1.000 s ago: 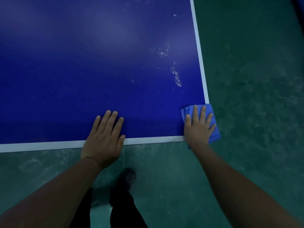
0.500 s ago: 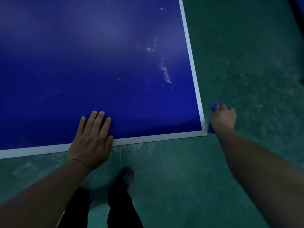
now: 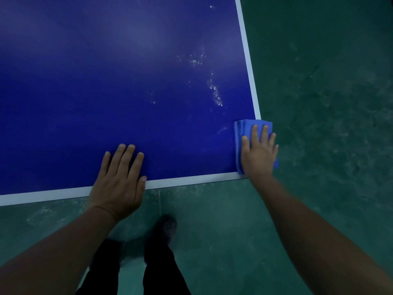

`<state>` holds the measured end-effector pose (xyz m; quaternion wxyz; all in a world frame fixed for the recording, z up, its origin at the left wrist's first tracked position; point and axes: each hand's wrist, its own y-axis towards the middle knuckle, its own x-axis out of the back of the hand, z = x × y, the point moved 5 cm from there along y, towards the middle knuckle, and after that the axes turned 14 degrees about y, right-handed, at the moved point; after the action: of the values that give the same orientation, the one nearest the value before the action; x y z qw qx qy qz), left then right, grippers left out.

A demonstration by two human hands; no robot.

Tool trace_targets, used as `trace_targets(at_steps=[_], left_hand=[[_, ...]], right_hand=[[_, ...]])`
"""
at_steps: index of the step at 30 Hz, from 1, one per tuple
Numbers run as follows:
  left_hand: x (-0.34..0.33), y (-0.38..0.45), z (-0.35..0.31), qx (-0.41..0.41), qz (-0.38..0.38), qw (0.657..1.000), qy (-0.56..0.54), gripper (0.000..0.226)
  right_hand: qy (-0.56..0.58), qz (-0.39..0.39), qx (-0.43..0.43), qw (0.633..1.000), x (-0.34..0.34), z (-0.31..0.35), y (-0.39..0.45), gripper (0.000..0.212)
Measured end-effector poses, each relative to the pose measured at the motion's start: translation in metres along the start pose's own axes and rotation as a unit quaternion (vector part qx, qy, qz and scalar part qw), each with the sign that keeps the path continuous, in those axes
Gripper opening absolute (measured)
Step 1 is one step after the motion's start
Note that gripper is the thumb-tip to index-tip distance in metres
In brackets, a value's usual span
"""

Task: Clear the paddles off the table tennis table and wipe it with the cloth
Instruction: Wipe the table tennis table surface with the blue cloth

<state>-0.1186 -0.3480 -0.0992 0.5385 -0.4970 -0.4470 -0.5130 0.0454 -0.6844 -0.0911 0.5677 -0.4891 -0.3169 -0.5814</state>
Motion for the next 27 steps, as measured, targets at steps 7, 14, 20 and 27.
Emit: trace_targets(at_steps=[7, 14, 20, 27], left_hand=[[0.000, 0.000, 0.000, 0.003, -0.001, 1.000, 0.000, 0.065], [-0.003, -0.001, 0.001, -0.001, -0.008, 1.000, 0.007, 0.064], [0.002, -0.003, 0.003, 0.026, -0.049, 0.997, -0.059, 0.062], [0.005, -0.007, 0.008, 0.025, -0.059, 0.994, -0.090, 0.060]], right_hand=[[0.014, 0.055, 0.159, 0.986, -0.022, 0.039, -0.036, 0.055], [0.088, 0.007, 0.220, 0.971, -0.013, 0.078, -0.067, 0.041], [-0.052, 0.145, 0.358, 0.921, -0.068, 0.134, -0.113, 0.055], [-0.070, 0.041, 0.102, 0.992, -0.016, 0.041, -0.012, 0.054]])
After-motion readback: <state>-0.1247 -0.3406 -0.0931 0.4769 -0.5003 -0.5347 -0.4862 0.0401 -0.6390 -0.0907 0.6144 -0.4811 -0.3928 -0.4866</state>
